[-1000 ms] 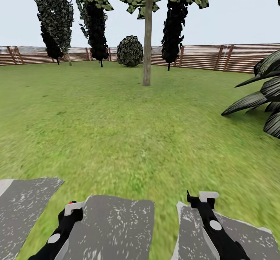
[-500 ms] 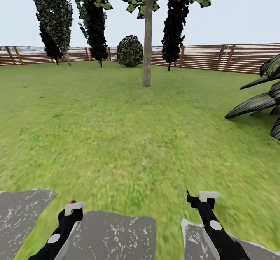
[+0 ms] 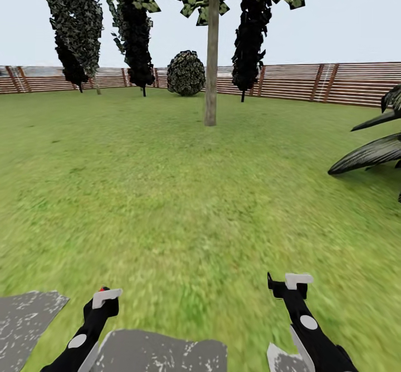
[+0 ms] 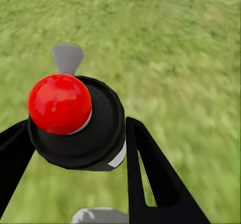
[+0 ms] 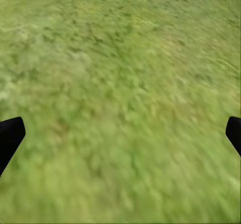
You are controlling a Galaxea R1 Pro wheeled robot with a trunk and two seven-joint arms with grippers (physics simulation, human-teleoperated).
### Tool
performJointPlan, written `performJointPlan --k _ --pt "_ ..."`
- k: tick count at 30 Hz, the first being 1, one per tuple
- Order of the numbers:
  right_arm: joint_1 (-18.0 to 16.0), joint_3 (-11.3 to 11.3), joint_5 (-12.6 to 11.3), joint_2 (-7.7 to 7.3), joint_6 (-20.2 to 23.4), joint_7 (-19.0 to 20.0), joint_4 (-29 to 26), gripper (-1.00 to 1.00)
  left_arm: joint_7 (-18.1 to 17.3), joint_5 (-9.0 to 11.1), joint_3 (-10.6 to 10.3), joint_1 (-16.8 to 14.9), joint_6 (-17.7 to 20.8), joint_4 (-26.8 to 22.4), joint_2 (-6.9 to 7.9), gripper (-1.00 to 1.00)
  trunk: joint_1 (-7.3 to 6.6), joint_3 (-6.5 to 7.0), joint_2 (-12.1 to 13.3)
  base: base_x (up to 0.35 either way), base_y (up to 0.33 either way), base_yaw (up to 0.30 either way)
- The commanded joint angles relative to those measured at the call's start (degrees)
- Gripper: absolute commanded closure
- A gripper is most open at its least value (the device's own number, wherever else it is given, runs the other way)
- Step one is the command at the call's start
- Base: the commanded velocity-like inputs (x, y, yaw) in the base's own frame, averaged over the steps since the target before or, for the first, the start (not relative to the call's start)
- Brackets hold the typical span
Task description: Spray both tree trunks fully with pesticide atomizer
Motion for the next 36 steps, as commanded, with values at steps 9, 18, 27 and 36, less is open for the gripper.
performJointPlan --k 9,18,27,36 --pt "0.0 0.0 0.0 -0.01 0.0 0.0 0.0 -1.00 0.0 0.0 0.0 0.0 0.0 0.0 0.00 1.00 0.00 0.00 0.0 0.338 0.000 0.000" --pt "0.0 0.0 0.0 0.00 0.0 0.0 0.0 -1.00 0.0 0.0 0.0 0.0 0.0 0.0 0.00 1.00 0.00 0.00 0.0 0.338 0.000 0.000" --pt "0.0 0.0 0.0 0.00 0.0 0.0 0.1 -1.00 0.0 0.0 0.0 0.0 0.0 0.1 0.00 1.00 0.00 0.00 0.0 0.338 0.000 0.000" --pt "0.0 0.0 0.0 0.00 0.0 0.0 0.1 -1.00 -0.1 0.1 0.0 0.0 -0.1 0.1 0.00 1.00 0.00 0.00 0.0 0.338 0.000 0.000"
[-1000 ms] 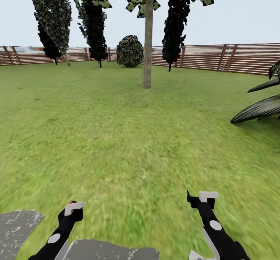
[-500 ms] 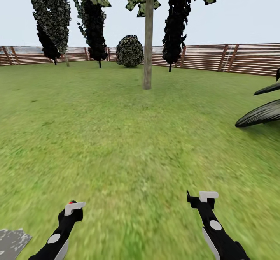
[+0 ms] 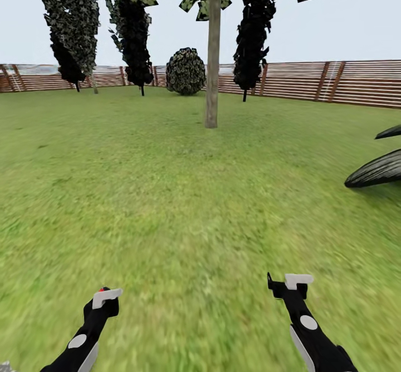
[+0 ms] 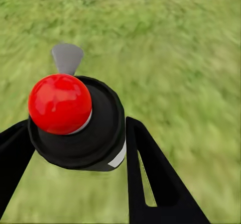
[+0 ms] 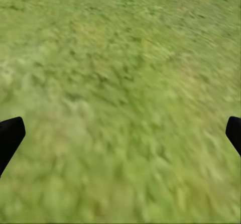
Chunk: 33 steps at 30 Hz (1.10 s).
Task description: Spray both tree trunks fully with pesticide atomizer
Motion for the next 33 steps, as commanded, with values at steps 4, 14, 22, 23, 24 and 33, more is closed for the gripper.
performJointPlan --k 4,14,22,23,24,33 --pt "0.0 0.0 0.0 0.00 0.0 0.0 0.0 -1.00 0.0 0.0 0.0 0.0 0.0 0.0 0.00 1.00 0.00 0.00 0.0 0.338 0.000 0.000" --pt "0.0 0.0 0.0 0.00 0.0 0.0 0.0 -1.00 0.0 0.0 0.0 0.0 0.0 0.0 0.00 1.00 0.00 0.00 0.0 0.338 0.000 0.000" --pt "0.0 0.0 0.0 0.00 0.0 0.0 0.0 -1.00 0.0 0.0 0.0 0.0 0.0 0.0 0.00 1.00 0.00 0.00 0.0 0.338 0.000 0.000" --pt "0.0 0.0 0.0 0.00 0.0 0.0 0.0 -1.00 0.0 0.0 0.1 0.0 0.0 0.0 0.00 1.00 0.00 0.00 0.0 0.338 0.000 0.000" --pt "0.0 0.0 0.0 0.00 0.0 0.0 0.0 -1.00 0.0 0.0 0.0 0.0 0.0 0.0 0.00 1.00 0.00 0.00 0.0 0.338 0.000 0.000" --pt "0.0 0.0 0.1 0.00 0.0 0.0 0.0 -1.00 0.0 0.0 0.1 0.0 0.0 0.0 0.05 1.00 0.00 0.00 0.0 0.338 0.000 0.000"
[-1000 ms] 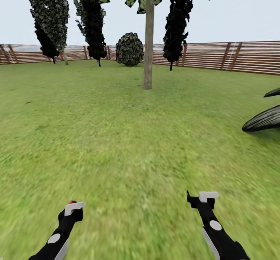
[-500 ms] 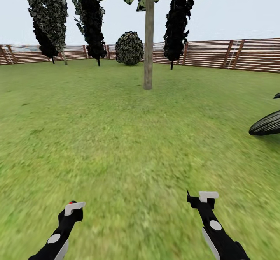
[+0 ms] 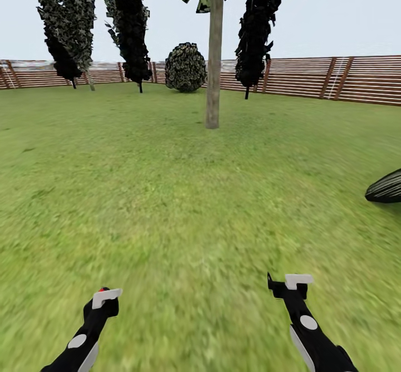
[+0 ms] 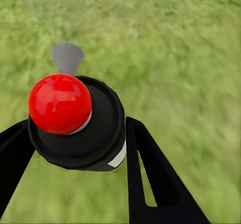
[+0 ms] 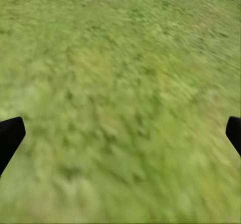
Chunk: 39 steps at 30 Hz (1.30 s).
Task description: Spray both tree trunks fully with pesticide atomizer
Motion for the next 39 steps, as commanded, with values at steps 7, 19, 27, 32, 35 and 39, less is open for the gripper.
performJointPlan --k 7,19,27,32,35,39 --pt "0.0 0.0 0.0 0.00 0.0 0.0 0.0 -1.00 0.0 0.0 0.0 0.0 0.0 0.0 -0.02 1.00 0.00 0.00 0.0 0.338 0.000 0.000" --pt "0.0 0.0 0.0 0.00 0.0 0.0 0.0 -1.00 0.0 0.0 0.0 0.0 0.0 0.0 -0.04 1.00 0.00 0.00 0.0 0.338 0.000 0.000" --pt "0.0 0.0 -0.1 0.00 0.0 0.0 0.0 -1.00 0.0 0.0 0.0 0.0 0.0 0.0 -0.01 1.00 0.00 0.00 0.0 0.338 0.000 0.000" --pt "0.0 0.0 -0.1 0.00 0.0 0.0 0.0 -1.00 0.0 0.0 0.0 0.0 0.0 0.0 -0.05 1.00 0.00 0.00 0.0 0.338 0.000 0.000" --pt "0.0 0.0 -0.1 0.00 0.0 0.0 0.0 -1.00 0.0 0.0 0.0 0.0 0.0 0.0 -0.04 1.00 0.00 0.00 0.0 0.338 0.000 0.000" --pt "0.0 0.0 0.0 0.00 0.0 0.0 0.0 -1.00 0.0 0.0 0.0 0.0 0.0 0.0 -0.05 1.00 0.00 0.00 0.0 0.338 0.000 0.000"
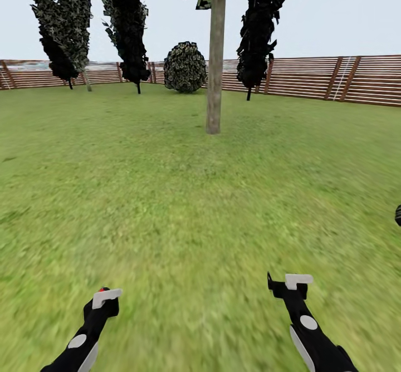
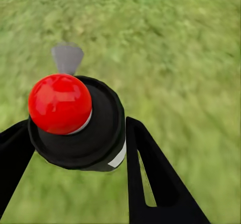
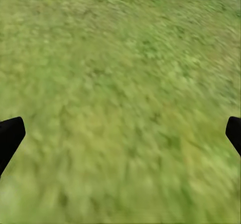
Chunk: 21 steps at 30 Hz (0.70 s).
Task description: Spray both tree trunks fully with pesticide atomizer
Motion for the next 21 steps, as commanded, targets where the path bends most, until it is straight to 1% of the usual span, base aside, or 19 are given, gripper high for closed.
performJointPlan --k 1,7,12,17,19,21 --pt "0.0 0.0 0.0 0.00 0.0 0.0 0.0 -1.00 0.0 0.0 0.0 0.0 0.0 0.0 0.00 1.00 0.00 0.00 0.0 0.338 0.000 0.000" --pt "0.0 0.0 0.1 0.00 0.0 0.0 0.2 -1.00 0.0 0.0 0.0 0.0 0.1 0.0 0.01 1.00 0.00 0.00 0.0 0.338 0.000 0.000" --pt "0.0 0.0 0.0 0.00 -0.2 -0.1 2.5 -1.00 0.0 0.0 0.0 0.0 0.0 0.0 0.00 1.00 0.00 0.00 0.0 0.338 0.000 0.000" --pt "0.0 0.0 0.0 0.00 -0.3 -0.1 3.2 -1.00 0.0 0.0 0.0 0.0 0.0 0.0 0.00 1.00 0.00 0.00 0.0 0.338 0.000 0.000" --pt "0.0 0.0 0.0 0.00 -0.6 -0.1 3.3 -1.00 0.0 0.0 -0.1 0.0 0.0 0.0 0.00 1.00 0.00 0.00 0.0 0.338 0.000 0.000" --pt "0.0 0.0 0.0 -0.04 -2.2 -0.2 3.7 -1.00 0.0 0.0 0.0 0.0 0.0 0.0 0.00 1.00 0.00 0.00 0.0 0.338 0.000 0.000"
